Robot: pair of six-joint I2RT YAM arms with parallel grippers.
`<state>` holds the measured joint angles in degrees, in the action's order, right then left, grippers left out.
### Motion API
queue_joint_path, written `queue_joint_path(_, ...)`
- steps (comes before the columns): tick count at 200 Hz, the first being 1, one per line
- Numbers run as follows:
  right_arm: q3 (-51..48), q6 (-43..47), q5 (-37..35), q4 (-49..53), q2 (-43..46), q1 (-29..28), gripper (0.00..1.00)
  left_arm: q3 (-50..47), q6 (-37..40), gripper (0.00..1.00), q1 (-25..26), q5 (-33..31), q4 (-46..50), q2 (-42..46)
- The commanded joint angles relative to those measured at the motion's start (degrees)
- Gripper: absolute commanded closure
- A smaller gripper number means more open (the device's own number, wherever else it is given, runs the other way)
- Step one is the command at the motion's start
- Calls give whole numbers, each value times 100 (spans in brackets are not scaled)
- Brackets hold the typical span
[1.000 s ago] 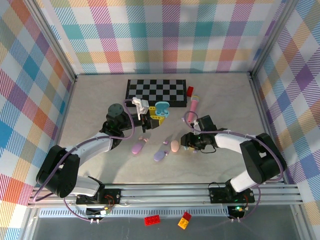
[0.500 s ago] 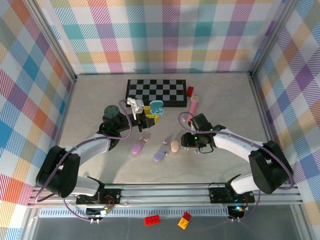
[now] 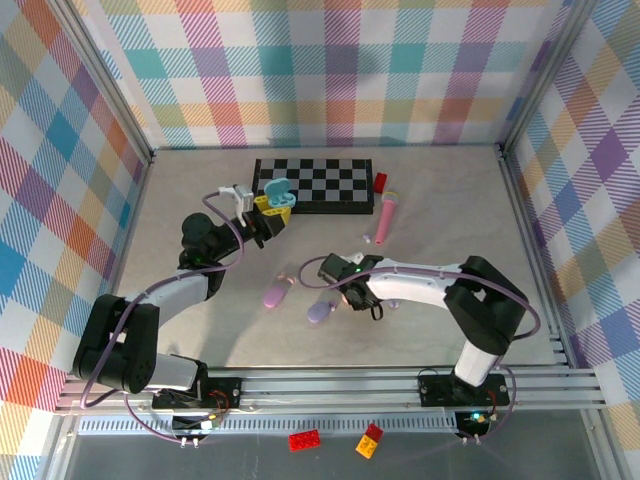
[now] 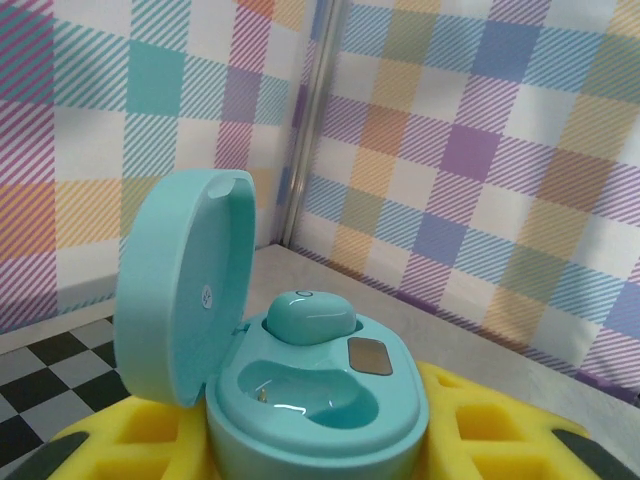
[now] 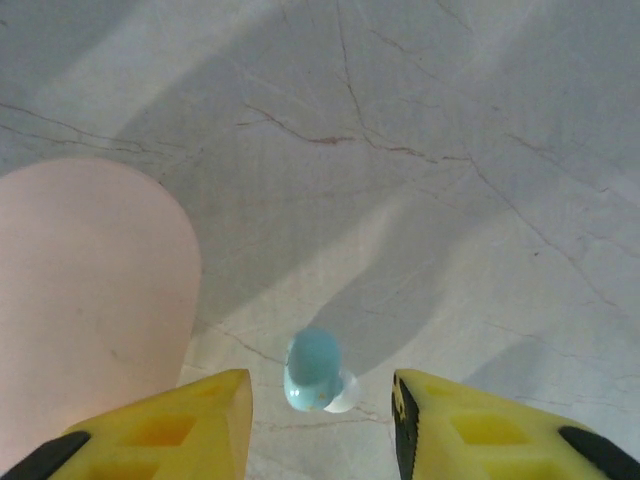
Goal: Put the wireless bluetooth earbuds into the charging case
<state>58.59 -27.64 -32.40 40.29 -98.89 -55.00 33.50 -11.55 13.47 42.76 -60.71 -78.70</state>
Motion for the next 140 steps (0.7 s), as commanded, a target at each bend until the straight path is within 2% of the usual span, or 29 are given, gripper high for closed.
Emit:
queue_joint_path(1,239,-32,-574,545,-278,-111,60,-21,-190,67,-47,49,-497,10)
queue_joint_path(97,498,126,-557,565,-859,-149,66,-27,-154,67,-47,142,-328,102)
queue_joint_path(140,499,-33,-539,707,-886,-150,73,-1,-154,67,-47,169,-328,100)
